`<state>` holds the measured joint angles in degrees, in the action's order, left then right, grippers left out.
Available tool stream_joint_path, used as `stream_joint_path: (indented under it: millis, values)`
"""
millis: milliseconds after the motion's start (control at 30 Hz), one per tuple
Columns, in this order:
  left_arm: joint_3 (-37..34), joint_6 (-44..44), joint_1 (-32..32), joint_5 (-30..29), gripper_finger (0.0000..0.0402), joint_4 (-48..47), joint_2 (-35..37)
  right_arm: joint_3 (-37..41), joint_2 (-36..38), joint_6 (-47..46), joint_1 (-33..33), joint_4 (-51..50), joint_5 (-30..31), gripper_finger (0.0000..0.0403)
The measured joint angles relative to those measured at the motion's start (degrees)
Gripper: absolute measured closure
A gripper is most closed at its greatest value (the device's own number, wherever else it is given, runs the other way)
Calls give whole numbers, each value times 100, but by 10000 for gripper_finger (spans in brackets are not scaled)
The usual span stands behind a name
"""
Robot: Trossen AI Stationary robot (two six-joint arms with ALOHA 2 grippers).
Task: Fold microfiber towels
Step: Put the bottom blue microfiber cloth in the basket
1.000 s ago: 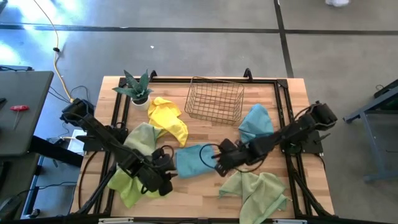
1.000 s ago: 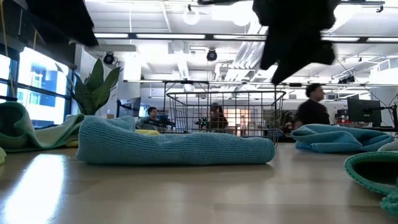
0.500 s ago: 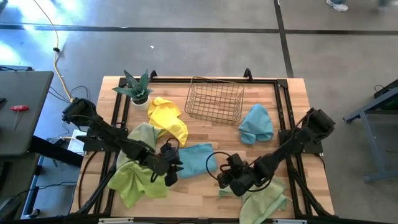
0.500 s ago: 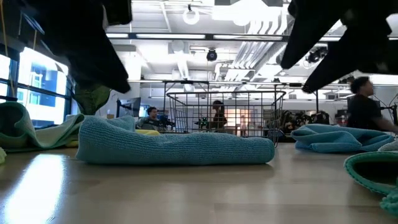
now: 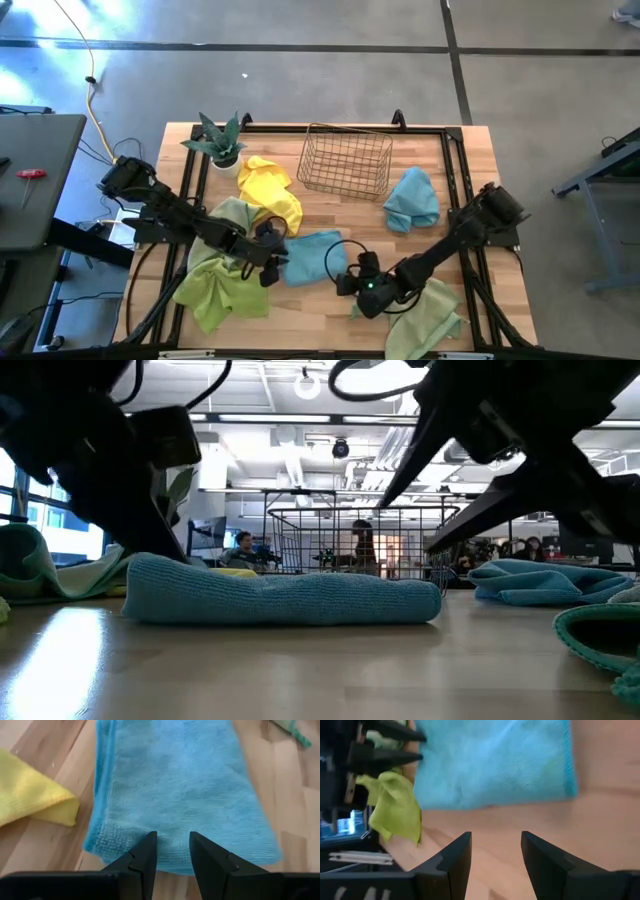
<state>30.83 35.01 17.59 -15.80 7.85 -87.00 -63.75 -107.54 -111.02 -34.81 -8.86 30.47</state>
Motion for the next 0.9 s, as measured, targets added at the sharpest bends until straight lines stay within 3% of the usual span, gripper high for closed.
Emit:
stream_joint_path:
  millis: [300, 467, 667, 900]
  values:
    - [-463, -182, -45, 29, 298, 470, -140, 0, -241, -38, 362, 434, -518, 201]
    - [-468, -283, -34, 173, 298, 864, -432, 0, -239, -513, 338, 489, -686, 179]
    - [-466, -273, -34, 231, 298, 1369, -660, -2, -239, -1729, 134, -38, -515, 178]
    - [-472, -233, -34, 232, 298, 1485, -686, -2, -239, -1860, 243, -761, -479, 178]
